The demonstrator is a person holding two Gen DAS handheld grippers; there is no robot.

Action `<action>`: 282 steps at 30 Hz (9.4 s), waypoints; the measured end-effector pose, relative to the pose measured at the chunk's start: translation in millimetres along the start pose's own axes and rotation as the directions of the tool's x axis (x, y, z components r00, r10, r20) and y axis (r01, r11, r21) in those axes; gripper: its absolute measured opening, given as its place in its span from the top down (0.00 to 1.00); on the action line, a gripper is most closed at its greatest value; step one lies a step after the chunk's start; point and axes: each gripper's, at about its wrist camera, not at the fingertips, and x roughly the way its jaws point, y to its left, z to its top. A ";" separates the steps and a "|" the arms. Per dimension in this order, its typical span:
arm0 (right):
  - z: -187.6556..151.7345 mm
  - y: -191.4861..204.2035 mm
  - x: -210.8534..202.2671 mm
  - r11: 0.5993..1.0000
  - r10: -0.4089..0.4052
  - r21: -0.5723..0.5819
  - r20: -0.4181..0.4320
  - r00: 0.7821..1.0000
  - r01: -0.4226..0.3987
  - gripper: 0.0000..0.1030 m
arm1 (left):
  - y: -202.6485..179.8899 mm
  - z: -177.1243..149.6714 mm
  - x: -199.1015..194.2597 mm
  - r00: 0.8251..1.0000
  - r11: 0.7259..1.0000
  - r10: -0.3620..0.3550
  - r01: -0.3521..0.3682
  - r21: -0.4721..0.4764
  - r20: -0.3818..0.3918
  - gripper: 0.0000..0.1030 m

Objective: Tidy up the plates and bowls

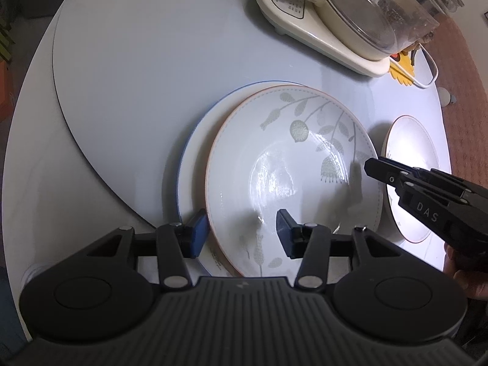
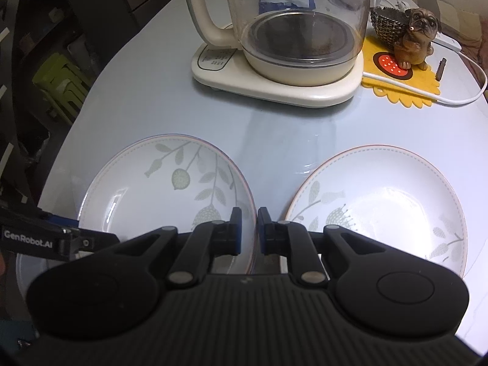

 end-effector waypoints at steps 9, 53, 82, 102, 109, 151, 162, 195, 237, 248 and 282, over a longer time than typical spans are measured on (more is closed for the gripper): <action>-1.7 5.0 0.2 0.999 -0.034 0.016 0.004 0.999 0.034 0.87 | 10.8 -4.5 -13.3 0.999 0.999 -0.029 0.029 -0.027 0.016 0.47; -85.4 111.1 -228.5 0.994 -0.036 0.112 0.301 0.953 0.002 0.87 | -3.8 -157.8 -235.0 0.893 0.988 -0.102 0.037 0.153 0.437 0.47; -132.3 25.9 -268.0 0.949 -0.189 0.300 0.307 0.933 0.094 0.85 | -97.9 -161.5 -194.2 0.923 0.960 -0.170 0.075 0.271 0.346 0.47; -105.0 -113.1 -212.4 0.935 -0.166 0.342 0.200 0.966 0.090 0.51 | -183.4 -89.0 -76.6 0.971 0.979 -0.123 0.085 0.187 0.205 0.31; -82.5 -158.5 -167.3 0.953 -0.079 0.302 0.137 0.987 0.034 0.52 | -190.1 -69.7 -27.5 0.984 0.995 -0.069 0.057 0.081 0.162 0.31; -19.7 -232.1 10.4 0.948 0.237 0.202 0.069 0.969 -0.246 0.83 | -204.7 -21.6 82.1 0.984 0.997 0.006 0.006 -0.070 0.176 0.39; -17.6 -238.2 -5.6 0.942 0.237 0.228 0.066 0.969 -0.246 0.82 | -203.3 -19.5 73.3 0.985 0.990 -0.074 0.091 -0.108 0.153 0.39; -5.8 -134.7 -126.0 0.925 0.313 0.177 0.145 0.939 -0.336 0.82 | -140.8 -63.3 -98.0 0.941 0.971 -0.102 0.165 -0.173 0.322 0.39; 4.8 -10.0 -1.7 0.979 0.170 0.120 -0.024 0.985 -0.166 0.82 | -3.0 -20.5 -29.4 0.988 0.981 -0.054 0.080 -0.178 0.145 0.39; 9.1 -7.5 6.2 0.981 0.158 0.119 -0.023 0.987 -0.155 0.82 | -6.4 -6.2 -26.2 0.995 0.985 -0.031 0.047 -0.169 0.093 0.39; 3.9 -7.9 -7.9 0.978 0.080 0.195 -0.045 0.996 -0.070 0.81 | 7.8 -23.0 -41.8 0.989 0.952 -0.147 0.140 -0.272 -0.005 0.39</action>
